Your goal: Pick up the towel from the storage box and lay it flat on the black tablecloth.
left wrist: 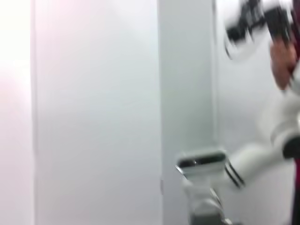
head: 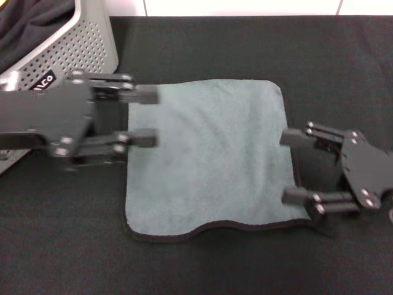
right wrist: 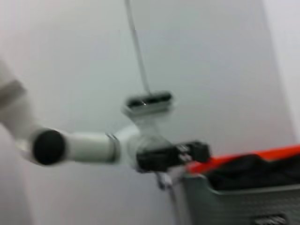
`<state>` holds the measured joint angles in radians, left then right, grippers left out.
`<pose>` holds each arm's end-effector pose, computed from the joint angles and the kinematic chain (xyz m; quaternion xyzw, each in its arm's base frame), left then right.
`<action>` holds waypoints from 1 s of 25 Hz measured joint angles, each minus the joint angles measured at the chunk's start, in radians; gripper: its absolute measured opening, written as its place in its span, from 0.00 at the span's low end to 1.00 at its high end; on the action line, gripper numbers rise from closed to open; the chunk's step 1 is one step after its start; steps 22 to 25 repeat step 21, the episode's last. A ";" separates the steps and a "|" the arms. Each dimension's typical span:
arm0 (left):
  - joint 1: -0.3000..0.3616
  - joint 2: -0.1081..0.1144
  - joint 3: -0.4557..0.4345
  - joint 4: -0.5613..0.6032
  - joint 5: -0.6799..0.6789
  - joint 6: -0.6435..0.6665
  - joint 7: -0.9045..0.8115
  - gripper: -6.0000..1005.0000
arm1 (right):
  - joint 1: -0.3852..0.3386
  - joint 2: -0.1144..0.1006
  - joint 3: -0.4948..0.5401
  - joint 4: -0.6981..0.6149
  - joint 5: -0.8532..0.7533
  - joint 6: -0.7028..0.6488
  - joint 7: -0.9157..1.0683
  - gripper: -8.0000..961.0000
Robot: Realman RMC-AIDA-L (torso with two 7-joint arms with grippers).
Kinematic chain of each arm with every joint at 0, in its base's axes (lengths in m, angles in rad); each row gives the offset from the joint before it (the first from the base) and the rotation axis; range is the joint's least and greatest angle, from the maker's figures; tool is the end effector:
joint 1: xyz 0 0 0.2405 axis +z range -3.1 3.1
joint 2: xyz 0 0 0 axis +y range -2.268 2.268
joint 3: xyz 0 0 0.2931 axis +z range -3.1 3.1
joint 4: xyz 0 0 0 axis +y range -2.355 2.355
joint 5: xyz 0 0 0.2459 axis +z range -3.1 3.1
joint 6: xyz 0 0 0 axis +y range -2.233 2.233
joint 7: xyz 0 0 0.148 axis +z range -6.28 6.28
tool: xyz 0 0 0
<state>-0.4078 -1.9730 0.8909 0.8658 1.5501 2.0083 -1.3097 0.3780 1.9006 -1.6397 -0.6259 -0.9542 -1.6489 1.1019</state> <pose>-0.2636 0.3254 0.0660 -0.9259 -0.0013 -0.3766 0.0297 0.2674 0.3189 -0.0268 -0.9097 0.0714 0.4085 0.0220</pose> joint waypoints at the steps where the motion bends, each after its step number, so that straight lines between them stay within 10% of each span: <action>1: 0.005 0.025 -0.014 -0.083 -0.030 0.019 0.026 0.52 | -0.003 0.003 0.000 -0.002 -0.001 -0.023 0.006 0.89; 6: 0.041 0.070 -0.012 -0.194 -0.041 0.021 0.120 0.53 | -0.001 0.022 0.000 -0.020 -0.010 -0.066 0.016 0.93; 17: 0.061 0.073 -0.015 -0.208 0.025 0.024 0.138 0.53 | 0.071 0.096 -0.002 -0.014 -0.069 -0.036 0.023 0.92; 25: 0.067 0.069 -0.020 -0.209 0.027 0.024 0.146 0.53 | 0.074 0.103 -0.004 -0.014 -0.075 -0.035 0.026 0.92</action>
